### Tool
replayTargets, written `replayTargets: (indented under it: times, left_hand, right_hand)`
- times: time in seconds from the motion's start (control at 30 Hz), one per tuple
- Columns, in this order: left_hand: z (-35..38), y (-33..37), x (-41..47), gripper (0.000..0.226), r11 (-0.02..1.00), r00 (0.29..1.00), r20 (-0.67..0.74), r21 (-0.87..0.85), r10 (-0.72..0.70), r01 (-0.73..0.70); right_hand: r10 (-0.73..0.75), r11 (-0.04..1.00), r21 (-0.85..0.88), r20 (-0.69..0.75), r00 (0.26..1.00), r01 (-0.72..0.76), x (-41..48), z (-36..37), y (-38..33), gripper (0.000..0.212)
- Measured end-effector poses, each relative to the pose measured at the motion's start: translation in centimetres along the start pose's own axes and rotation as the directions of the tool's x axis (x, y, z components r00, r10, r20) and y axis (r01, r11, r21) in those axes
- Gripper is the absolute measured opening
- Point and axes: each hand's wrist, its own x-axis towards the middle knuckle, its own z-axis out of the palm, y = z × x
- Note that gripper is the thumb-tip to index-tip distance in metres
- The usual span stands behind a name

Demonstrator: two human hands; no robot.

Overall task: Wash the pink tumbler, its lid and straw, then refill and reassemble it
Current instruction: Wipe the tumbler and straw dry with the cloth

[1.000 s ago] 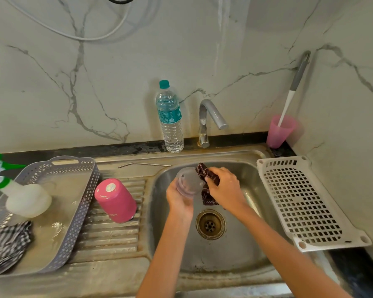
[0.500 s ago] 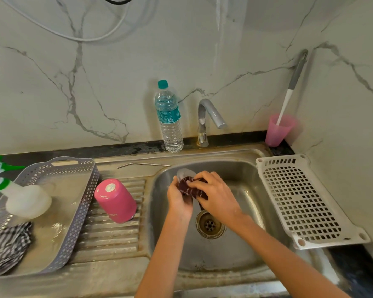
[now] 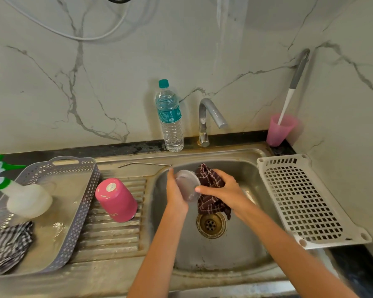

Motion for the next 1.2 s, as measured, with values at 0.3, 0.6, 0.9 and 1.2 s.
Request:
replayTargets:
  times: [0.3,0.6,0.9,1.2]
  left_hand:
    - [-0.7,-2.4,-0.2,0.098,0.963,0.975,0.194,0.222,0.111,-0.154]
    - [-0.2,-1.8,-1.0,0.047,0.85,0.899,0.228,0.304,0.373,-0.429]
    - [-1.3,-0.7,-1.4,0.065,0.827,0.862,0.369,0.312,0.348,-0.467]
    - [-1.3,-0.7,-1.7,0.025,0.855,0.818,0.328,0.057,0.472,-0.516]
  right_hand:
    - [-0.373,0.861,-0.407,-0.1,0.922,0.304,0.4,1.7,0.9,0.037]
    - [-0.616,0.464,-0.761,0.09,0.783,0.453,0.1,0.9,-2.1,0.031]
    - [-0.609,0.369,-0.783,0.204,0.767,0.501,0.9,-0.4,-3.0,0.036]
    - [-0.459,0.707,-0.594,0.029,0.888,0.384,2.2,0.4,-3.7,0.034]
